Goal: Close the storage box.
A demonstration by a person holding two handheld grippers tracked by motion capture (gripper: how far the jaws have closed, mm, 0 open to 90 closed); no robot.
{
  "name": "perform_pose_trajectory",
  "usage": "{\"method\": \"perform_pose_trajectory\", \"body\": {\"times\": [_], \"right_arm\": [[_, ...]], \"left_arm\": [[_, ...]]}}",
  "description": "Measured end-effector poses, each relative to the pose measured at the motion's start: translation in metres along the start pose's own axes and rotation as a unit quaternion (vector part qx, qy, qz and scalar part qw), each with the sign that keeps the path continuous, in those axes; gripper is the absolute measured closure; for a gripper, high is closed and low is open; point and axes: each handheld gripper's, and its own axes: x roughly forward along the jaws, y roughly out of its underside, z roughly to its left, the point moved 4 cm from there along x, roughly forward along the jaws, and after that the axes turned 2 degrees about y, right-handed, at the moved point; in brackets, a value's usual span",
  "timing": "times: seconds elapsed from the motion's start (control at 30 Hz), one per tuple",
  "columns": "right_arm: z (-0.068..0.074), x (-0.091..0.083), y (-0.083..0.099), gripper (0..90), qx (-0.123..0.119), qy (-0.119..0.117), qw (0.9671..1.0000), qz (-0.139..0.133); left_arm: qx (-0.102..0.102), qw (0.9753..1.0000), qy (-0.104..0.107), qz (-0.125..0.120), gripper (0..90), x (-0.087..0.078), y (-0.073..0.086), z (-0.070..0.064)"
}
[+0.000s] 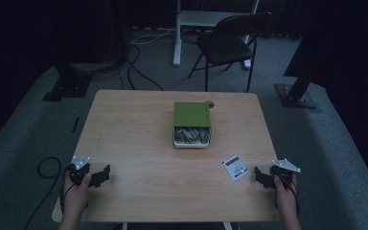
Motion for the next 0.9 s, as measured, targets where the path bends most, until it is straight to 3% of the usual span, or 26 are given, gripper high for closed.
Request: {"method": "perform_pose_trajectory", "body": {"times": [0.2,0.4,0.47,0.5,0.7,0.9], "right_arm": [[0.003,-0.001,0.005,13.0,-0.014,-0.010,0.9996,0.024],[0.003,0.000,0.005,12.9,-0.002,-0.016,0.9994,0.030],[0.003,0.000,0.005,12.9,-0.002,-0.016,0.9994,0.030],[0.003,0.000,0.005,12.9,-0.002,-0.016,0.9994,0.030],[0.003,0.000,0.005,12.7,-0.001,-0.015,0.9994,0.030],[0.003,0.000,0.005,12.7,-0.001,-0.015,0.9994,0.030]], "left_arm": [[-0.001,0.9998,-0.011,0.015,4.6,-0.004,0.010,0.005],[-0.015,0.9997,-0.008,0.017,4.6,-0.004,0.015,0.003],[-0.007,0.9993,-0.016,0.034,4.6,-0.002,0.019,0.003],[-0.013,0.9991,-0.015,0.037,4.6,-0.002,0.020,0.002],[-0.015,0.9979,-0.043,0.046,4.4,-0.004,0.023,0.009],[-0.019,0.9974,-0.049,0.048,3.1,-0.004,0.023,0.013]]}}
